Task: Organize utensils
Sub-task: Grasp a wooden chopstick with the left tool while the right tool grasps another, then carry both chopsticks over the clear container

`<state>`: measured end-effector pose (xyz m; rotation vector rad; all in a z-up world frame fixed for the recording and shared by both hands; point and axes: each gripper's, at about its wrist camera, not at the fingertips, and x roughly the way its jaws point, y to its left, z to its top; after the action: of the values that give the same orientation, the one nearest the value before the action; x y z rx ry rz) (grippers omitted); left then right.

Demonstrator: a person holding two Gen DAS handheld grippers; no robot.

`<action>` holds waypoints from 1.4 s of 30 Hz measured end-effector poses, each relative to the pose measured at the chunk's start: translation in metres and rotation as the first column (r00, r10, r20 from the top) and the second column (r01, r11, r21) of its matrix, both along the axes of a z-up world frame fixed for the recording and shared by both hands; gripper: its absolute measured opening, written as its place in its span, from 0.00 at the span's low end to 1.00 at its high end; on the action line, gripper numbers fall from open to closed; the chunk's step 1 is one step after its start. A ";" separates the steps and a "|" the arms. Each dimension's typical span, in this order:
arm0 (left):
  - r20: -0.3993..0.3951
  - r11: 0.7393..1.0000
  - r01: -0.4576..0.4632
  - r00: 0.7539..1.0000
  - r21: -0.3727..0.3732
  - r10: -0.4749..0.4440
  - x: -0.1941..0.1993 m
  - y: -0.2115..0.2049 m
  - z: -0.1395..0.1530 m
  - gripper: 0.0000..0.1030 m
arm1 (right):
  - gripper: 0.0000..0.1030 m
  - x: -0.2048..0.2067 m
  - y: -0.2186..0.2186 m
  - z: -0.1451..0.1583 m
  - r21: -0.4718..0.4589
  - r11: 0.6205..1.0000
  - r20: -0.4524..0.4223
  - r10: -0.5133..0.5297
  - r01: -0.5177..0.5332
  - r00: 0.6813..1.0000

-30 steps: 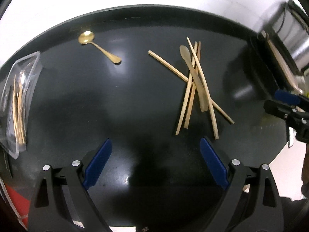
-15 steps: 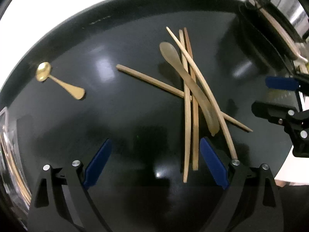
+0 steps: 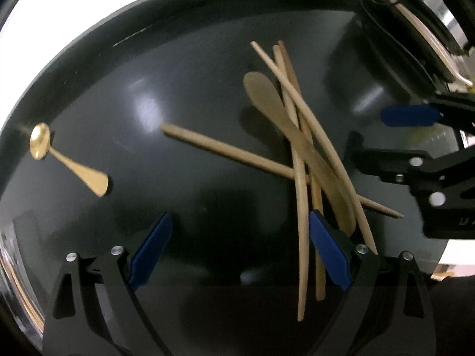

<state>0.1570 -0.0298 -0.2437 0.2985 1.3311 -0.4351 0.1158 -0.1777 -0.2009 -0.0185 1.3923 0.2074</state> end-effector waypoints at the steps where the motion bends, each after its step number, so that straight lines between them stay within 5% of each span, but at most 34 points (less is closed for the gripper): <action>1: 0.011 1.000 0.012 1.000 0.000 -0.012 0.001 -0.001 0.000 0.85 | 0.61 0.002 0.002 -0.002 -0.004 1.000 -0.008 0.003 -0.003 1.000; 6: 0.052 0.997 0.065 0.996 0.034 -0.067 0.001 -0.011 -0.003 0.83 | 0.50 0.009 0.006 -0.012 -0.035 0.999 -0.016 0.029 -0.030 0.999; 10: 0.071 0.998 0.061 0.995 0.033 -0.063 0.001 -0.013 -0.002 0.78 | 0.25 0.009 0.008 -0.010 -0.074 0.995 0.009 0.067 -0.066 0.998; 15: 0.088 0.998 0.051 0.995 0.023 -0.053 0.001 -0.021 0.001 0.45 | 0.07 0.009 -0.006 -0.009 -0.045 0.999 0.004 0.024 -0.024 1.000; 17: 0.092 0.998 0.061 0.994 0.016 -0.062 -0.003 -0.027 0.004 0.17 | 0.07 0.012 -0.008 -0.009 -0.032 0.999 -0.005 0.019 -0.019 1.000; 20: 0.087 1.000 0.030 0.996 -0.004 -0.029 -0.005 -0.026 0.005 0.05 | 0.07 0.012 -0.016 -0.005 -0.008 1.000 0.003 -0.015 0.015 1.000; 32: 0.104 0.983 -0.180 0.978 -0.032 0.183 -0.013 0.018 0.046 0.05 | 0.07 -0.005 -0.042 0.040 0.046 0.998 0.074 -0.047 0.043 0.996; 42: 0.098 0.952 -0.294 0.948 -0.089 0.303 -0.039 0.043 0.086 0.05 | 0.07 -0.015 0.001 0.079 0.047 0.997 0.140 0.054 -0.061 0.989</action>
<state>0.1178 0.0131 -0.1581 0.0558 1.2241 -0.2075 0.1009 -0.1769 -0.1215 -0.0307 1.2485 0.2849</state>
